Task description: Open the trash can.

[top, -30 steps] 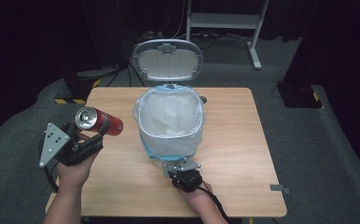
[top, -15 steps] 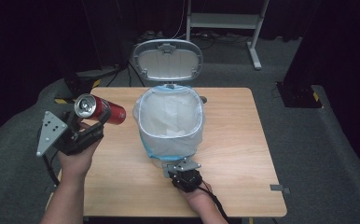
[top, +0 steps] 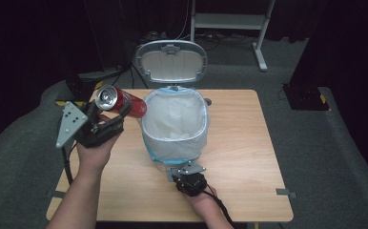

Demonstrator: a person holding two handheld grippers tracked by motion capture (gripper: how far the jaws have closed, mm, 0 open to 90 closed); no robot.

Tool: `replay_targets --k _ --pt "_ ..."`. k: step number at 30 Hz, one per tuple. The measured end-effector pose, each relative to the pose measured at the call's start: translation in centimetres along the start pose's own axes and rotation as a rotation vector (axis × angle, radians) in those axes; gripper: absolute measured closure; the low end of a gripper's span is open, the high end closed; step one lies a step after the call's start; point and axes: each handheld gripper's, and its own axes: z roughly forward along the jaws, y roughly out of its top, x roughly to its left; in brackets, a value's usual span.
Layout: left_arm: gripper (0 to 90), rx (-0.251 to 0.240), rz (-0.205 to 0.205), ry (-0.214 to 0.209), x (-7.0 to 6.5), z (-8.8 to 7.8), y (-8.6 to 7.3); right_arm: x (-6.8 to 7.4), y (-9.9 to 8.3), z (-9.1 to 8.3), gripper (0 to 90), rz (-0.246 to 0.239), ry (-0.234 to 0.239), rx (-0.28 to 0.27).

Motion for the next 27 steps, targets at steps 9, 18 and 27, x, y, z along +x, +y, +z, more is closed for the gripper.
replay_targets --k 9,18,27 --pt "34.2 0.014 -0.034 -0.068 -1.6 3.5 0.2 0.0 0.0 0.0 64.2 0.013 0.004 0.005" --pt "34.1 0.042 -0.031 -0.107 -2.9 6.5 0.0 0.0 0.0 0.0 64.3 0.017 0.004 0.005" --pt "34.0 0.063 -0.056 -0.137 -3.1 8.2 -0.3 0.0 0.0 0.0 64.3 0.015 0.005 0.003"
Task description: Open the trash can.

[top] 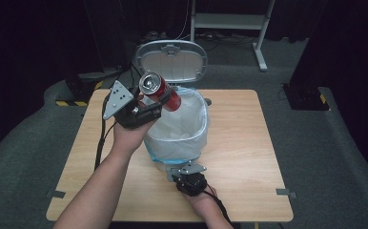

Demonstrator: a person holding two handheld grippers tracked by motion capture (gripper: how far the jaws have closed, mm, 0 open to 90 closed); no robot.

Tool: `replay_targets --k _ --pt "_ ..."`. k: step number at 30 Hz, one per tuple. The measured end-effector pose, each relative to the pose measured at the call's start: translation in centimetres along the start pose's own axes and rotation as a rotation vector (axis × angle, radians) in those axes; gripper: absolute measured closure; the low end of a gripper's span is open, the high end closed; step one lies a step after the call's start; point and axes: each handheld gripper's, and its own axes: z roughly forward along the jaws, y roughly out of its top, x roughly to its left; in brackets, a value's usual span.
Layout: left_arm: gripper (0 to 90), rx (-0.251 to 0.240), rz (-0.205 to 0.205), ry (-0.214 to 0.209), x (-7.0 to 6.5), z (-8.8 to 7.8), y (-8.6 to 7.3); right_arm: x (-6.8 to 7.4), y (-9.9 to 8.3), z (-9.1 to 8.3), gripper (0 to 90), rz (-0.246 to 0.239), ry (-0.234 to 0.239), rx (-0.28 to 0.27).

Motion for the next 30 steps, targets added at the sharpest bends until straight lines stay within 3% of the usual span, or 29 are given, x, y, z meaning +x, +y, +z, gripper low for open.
replay_targets --k 8,9,11,13,17,30 --pt "33.5 0.035 -0.018 -0.027 0.3 1.2 0.3 0.0 0.0 0.0 64.3 -0.001 -0.002 0.000" --pt "31.9 0.081 -0.031 -0.049 0.5 1.9 0.2 0.0 0.0 0.0 64.3 -0.004 -0.002 -0.001" --pt "14.9 0.104 -0.034 -0.053 0.7 2.3 0.1 0.0 0.0 0.0 64.3 0.000 0.000 -0.001" --pt "14.8 0.113 -0.042 -0.063 0.8 2.4 -0.1 0.0 0.0 0.0 64.3 -0.002 0.000 -0.002" --pt "15.0 0.102 -0.022 -0.062 0.8 2.0 -0.3 0.0 0.0 0.0 64.3 0.001 0.001 0.000" --pt "16.7 0.095 -0.024 -0.047 1.3 0.9 -0.7 0.0 0.0 0.0 64.3 -0.004 -0.003 -0.001"
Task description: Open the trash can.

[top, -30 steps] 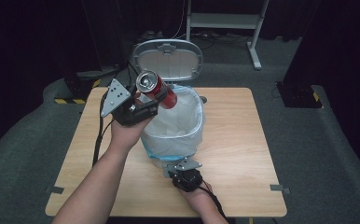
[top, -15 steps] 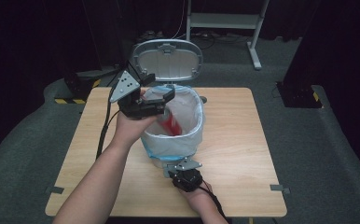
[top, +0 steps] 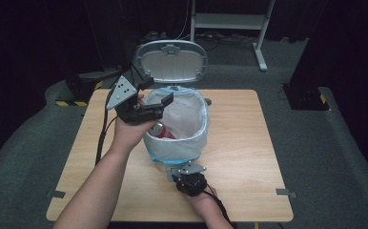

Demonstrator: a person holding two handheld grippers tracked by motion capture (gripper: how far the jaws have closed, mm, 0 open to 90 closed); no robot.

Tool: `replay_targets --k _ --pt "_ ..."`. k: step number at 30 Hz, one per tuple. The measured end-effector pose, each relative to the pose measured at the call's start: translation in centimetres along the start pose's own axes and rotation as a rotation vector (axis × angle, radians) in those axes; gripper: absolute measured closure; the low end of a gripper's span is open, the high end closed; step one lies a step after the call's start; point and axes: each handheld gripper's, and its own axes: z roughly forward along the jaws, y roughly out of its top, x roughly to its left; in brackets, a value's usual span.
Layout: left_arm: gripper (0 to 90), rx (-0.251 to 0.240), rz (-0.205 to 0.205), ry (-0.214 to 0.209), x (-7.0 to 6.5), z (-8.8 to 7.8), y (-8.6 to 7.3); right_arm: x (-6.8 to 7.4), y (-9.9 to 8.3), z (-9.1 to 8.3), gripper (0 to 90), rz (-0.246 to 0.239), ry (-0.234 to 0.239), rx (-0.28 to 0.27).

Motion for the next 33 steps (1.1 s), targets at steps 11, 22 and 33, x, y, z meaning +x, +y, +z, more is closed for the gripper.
replay_targets --k 11,22,33 --pt "16.9 0.004 -0.010 0.001 0.9 -1.6 -0.4 0.1 0.0 0.0 64.3 0.004 -0.001 0.002" --pt "17.8 0.021 -0.006 0.037 2.5 -4.9 -2.0 0.1 0.0 0.0 64.3 -0.009 -0.005 -0.001" --pt "18.6 0.068 -0.025 0.099 5.0 -8.0 -4.4 0.2 0.0 0.0 64.3 -0.020 -0.015 0.000"
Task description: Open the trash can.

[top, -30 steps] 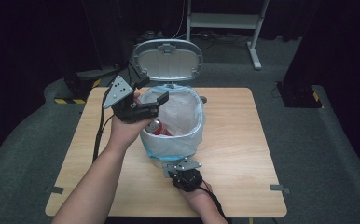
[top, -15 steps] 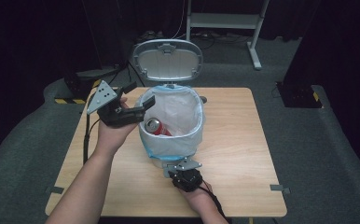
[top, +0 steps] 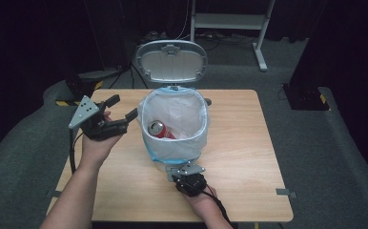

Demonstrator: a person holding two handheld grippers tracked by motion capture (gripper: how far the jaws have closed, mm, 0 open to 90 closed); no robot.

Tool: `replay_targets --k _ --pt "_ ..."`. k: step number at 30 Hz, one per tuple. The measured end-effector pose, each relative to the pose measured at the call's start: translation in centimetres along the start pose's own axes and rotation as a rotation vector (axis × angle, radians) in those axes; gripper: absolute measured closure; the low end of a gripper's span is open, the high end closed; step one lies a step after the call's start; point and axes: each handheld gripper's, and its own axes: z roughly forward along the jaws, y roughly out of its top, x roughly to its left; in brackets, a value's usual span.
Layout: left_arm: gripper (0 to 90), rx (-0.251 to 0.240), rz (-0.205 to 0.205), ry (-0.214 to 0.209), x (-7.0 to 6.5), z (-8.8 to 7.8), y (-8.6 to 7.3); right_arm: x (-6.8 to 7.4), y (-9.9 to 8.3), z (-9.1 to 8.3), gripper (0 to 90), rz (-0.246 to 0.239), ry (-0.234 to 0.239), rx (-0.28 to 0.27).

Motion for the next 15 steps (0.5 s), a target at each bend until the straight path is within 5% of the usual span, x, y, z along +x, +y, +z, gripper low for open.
replay_targets --k 15 --pt "19.5 0.097 -0.025 0.054 1.4 -2.6 -4.9 -0.1 0.0 0.0 64.3 0.013 0.007 0.002"
